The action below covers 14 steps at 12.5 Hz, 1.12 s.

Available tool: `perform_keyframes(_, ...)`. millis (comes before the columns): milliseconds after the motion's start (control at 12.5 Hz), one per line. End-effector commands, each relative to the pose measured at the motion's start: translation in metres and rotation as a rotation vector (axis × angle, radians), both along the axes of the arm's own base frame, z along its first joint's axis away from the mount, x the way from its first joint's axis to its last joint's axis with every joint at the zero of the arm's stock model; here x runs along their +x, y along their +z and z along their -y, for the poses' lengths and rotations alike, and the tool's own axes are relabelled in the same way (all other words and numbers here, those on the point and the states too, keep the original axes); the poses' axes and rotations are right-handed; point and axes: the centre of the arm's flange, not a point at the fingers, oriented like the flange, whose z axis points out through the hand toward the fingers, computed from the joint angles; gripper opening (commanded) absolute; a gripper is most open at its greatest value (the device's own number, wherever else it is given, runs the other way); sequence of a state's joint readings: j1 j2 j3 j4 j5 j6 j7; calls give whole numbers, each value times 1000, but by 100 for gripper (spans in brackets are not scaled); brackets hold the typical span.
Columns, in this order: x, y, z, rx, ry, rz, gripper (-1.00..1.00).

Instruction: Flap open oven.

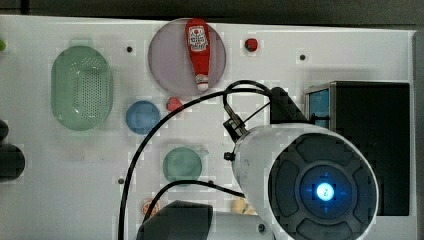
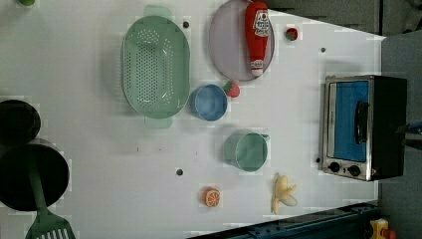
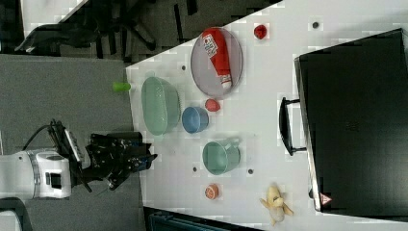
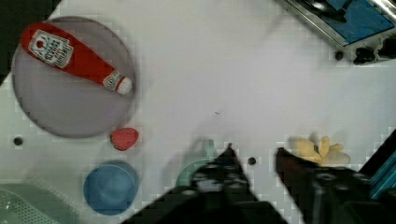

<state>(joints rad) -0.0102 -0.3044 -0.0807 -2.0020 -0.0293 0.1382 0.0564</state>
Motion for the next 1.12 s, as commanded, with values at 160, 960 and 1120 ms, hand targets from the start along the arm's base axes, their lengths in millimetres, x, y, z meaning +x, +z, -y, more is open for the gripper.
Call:
perform_keyframes(160,-7,-13,26,11,40,-24,-65)
perform_keyframes(960,-8,-106,177,2,813,29,-65)
perform_keyframes(1120,-5,-132,199,-24,874,31,-65)
